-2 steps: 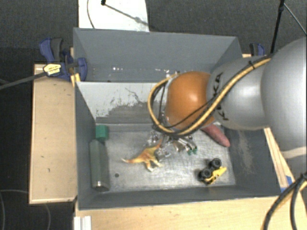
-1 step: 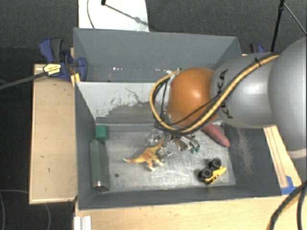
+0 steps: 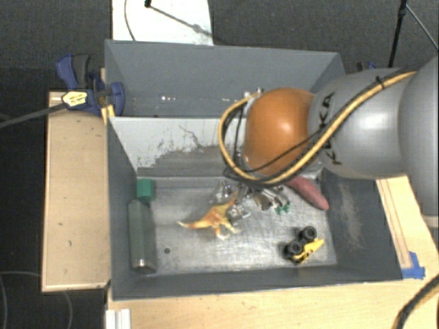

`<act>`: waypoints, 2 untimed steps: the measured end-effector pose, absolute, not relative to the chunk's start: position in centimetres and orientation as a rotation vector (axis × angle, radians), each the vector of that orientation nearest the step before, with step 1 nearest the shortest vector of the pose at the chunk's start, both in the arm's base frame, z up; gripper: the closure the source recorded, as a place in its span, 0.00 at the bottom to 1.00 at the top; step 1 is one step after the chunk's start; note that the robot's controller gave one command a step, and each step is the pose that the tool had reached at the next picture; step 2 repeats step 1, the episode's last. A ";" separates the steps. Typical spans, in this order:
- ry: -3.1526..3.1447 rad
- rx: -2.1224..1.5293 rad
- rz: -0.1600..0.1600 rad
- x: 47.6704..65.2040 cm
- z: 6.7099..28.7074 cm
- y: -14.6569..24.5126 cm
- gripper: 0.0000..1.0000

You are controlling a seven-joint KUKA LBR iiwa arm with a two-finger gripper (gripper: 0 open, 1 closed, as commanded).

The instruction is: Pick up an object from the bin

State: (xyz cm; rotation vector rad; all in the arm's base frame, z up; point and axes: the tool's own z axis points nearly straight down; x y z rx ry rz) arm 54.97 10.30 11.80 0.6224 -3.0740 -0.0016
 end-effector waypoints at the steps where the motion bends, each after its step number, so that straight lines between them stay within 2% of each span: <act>1: -3.078 0.622 -0.001 55.1 13.9 10.3 1.00; 2: -3.078 0.622 -0.001 55.1 13.9 10.3 1.00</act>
Offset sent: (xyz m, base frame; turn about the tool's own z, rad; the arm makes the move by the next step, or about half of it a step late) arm -0.0001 0.0001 0.0596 0.0000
